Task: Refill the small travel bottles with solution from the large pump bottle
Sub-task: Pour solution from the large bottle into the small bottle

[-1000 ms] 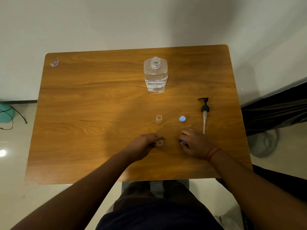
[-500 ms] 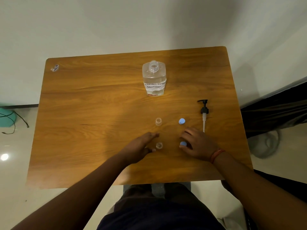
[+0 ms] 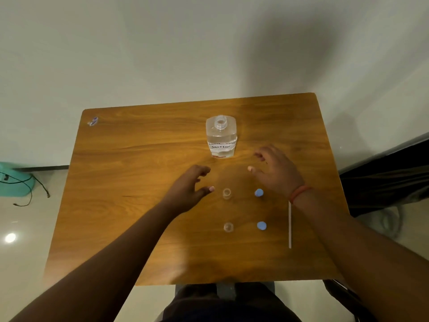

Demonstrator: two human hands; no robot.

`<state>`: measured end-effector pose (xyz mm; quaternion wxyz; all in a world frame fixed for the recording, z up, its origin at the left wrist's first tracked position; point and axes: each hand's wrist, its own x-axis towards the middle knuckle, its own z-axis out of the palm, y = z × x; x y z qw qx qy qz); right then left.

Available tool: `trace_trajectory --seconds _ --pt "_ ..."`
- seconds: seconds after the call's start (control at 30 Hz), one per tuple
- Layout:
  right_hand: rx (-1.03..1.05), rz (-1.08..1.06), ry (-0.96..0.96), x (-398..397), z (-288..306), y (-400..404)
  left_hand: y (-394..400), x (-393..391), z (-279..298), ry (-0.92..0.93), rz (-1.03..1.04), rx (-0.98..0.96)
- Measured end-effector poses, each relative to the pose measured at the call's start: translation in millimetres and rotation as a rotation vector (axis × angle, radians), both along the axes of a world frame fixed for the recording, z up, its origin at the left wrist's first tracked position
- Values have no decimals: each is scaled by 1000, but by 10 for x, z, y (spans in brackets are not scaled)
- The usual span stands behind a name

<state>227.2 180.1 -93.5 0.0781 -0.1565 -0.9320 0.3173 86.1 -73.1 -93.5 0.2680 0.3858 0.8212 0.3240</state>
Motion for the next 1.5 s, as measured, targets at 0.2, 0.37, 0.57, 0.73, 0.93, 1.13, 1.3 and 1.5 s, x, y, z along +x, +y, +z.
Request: trace_trajectory --seconds 0.2,0.37,0.57,0.73,0.93,1.13,1.3,1.5 --pt "5 3 1 -428 97 131 244 -103 -8 -33 -5 -5" --pt "-16 -4 -28 -604 61 138 305 -119 -79 -72 -26 -33" --pt "-99 -35 -74 -778 37 122 320 -124 -168 -147 -60 -68" --pt "-254 -43 -102 -882 56 116 299 -72 -261 -151 -147 -111" --pt "-367 -35 -70 -938 76 84 309 33 -345 -83 -228 -87" --pt "-461 -35 -45 -975 69 35 319 84 -399 -68 -213 -72" --pt "-508 -24 -21 -992 59 14 300 123 -435 -75 -181 -33" --pt "-497 -28 -3 -1029 76 7 284 165 -457 -76 -157 -31"
